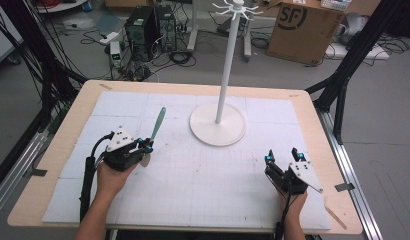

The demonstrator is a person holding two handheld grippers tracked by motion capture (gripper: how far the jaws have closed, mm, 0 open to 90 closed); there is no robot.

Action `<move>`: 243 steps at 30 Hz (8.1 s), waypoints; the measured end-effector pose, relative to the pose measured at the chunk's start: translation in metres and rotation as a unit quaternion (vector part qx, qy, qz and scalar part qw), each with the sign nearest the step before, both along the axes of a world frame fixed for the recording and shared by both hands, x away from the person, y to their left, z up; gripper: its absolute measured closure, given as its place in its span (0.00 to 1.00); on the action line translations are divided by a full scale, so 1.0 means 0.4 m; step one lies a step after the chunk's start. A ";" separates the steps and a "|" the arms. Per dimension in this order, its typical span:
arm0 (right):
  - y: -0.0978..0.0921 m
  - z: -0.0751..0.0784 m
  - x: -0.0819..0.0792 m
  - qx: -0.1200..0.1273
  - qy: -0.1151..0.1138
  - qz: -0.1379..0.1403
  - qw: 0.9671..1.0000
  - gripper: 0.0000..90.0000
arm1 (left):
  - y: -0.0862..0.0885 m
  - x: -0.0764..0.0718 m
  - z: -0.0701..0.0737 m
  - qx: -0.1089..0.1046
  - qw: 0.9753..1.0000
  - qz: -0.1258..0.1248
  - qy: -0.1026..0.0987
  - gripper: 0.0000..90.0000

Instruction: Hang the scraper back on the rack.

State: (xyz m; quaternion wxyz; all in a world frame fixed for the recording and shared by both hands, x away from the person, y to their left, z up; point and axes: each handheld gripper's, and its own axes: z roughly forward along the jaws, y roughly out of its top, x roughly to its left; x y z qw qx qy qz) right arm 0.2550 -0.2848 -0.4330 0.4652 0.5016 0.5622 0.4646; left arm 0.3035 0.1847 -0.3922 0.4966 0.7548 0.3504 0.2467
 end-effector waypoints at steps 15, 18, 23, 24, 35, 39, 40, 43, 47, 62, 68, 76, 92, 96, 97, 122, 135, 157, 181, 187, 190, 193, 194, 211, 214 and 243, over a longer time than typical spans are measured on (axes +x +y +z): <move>0.000 0.000 0.000 0.001 0.001 0.001 1.000 0.26 | 0.016 -0.009 0.016 -0.055 0.997 -0.010 -0.049 0.89; 0.001 0.000 0.000 0.001 0.002 0.001 1.000 0.26 | 0.020 -0.008 0.022 -0.073 0.995 -0.013 -0.063 0.89; 0.001 0.000 0.001 0.002 0.000 0.001 1.000 0.26 | 0.020 -0.005 0.037 -0.100 0.992 -0.021 -0.076 0.89; 0.002 0.000 0.000 0.003 0.001 0.001 1.000 0.26 | 0.018 -0.004 0.041 -0.100 0.992 -0.022 -0.079 0.89; 0.002 0.000 0.001 0.002 0.001 0.002 1.000 0.26 | -0.007 0.016 0.102 -0.126 0.986 -0.040 -0.100 0.89; 0.002 0.000 0.000 0.002 0.001 0.001 1.000 0.26 | -0.017 0.026 0.120 -0.139 0.984 -0.043 -0.103 0.89; 0.002 0.000 0.000 0.003 0.001 0.002 1.000 0.26 | -0.019 0.028 0.123 -0.140 0.983 -0.045 -0.106 0.89; 0.001 0.000 0.000 0.002 0.001 0.002 1.000 0.26 | -0.024 0.030 0.131 -0.147 0.981 -0.047 -0.113 0.89; 0.002 0.000 0.000 0.003 0.001 0.001 1.000 0.26 | -0.024 0.033 0.132 -0.164 0.978 -0.047 -0.120 0.89; 0.002 0.000 0.001 0.001 0.001 0.002 1.000 0.26 | -0.050 0.043 0.161 -0.170 0.974 -0.036 -0.145 0.89; 0.001 0.000 0.001 0.000 0.002 0.003 1.000 0.26 | -0.075 0.052 0.174 -0.171 0.973 -0.037 -0.151 0.89; 0.001 0.000 0.001 0.000 0.002 0.003 1.000 0.26 | -0.098 0.072 0.195 -0.171 0.972 -0.046 -0.153 0.89; 0.001 0.000 0.001 -0.002 0.002 0.004 1.000 0.26 | -0.133 0.118 0.248 -0.167 0.972 -0.065 -0.149 0.89; 0.001 0.000 0.001 0.000 0.002 0.004 1.000 0.26 | -0.139 0.132 0.258 -0.173 0.972 -0.066 -0.148 0.89; 0.002 0.000 0.001 0.001 0.002 0.004 1.000 0.26 | -0.139 0.135 0.261 -0.172 0.972 -0.067 -0.145 0.89; 0.002 0.000 0.001 0.000 0.003 0.005 1.000 0.26 | -0.205 0.193 0.340 -0.160 0.975 -0.078 -0.137 0.89; 0.001 0.000 0.001 0.000 0.002 0.005 1.000 0.26 | -0.229 0.233 0.347 -0.165 0.976 -0.075 -0.123 0.89; -0.001 0.000 -0.001 0.002 0.004 0.007 1.000 0.26 | -0.286 0.273 0.377 -0.167 0.976 -0.084 -0.115 0.89; 0.000 0.000 -0.002 0.003 0.005 0.008 1.000 0.26 | -0.311 0.295 0.393 -0.166 0.976 -0.081 -0.112 0.89; 0.000 0.000 -0.002 0.004 0.005 0.008 1.000 0.26 | -0.315 0.299 0.389 -0.159 0.978 -0.082 -0.108 0.89; 0.000 0.000 -0.002 0.004 0.005 0.008 1.000 0.26 | -0.314 0.299 0.390 -0.162 0.978 -0.079 -0.109 0.89; 0.000 0.000 -0.002 0.004 0.005 0.008 1.000 0.26 | -0.315 0.301 0.390 -0.165 0.977 -0.079 -0.109 0.89; 0.000 0.000 -0.002 0.005 0.004 0.008 1.000 0.26 | -0.315 0.301 0.389 -0.164 0.977 -0.080 -0.108 0.89; 0.000 0.000 -0.001 0.002 0.005 0.009 1.000 0.26 | -0.331 0.304 0.396 -0.162 0.978 -0.081 -0.107 0.89; 0.000 0.000 -0.002 0.003 0.005 0.009 1.000 0.26 | -0.336 0.305 0.397 -0.162 0.978 -0.080 -0.106 0.89; -0.001 0.000 -0.002 0.003 0.003 0.008 1.000 0.26 | -0.327 0.315 0.385 -0.149 0.983 -0.068 -0.088 0.55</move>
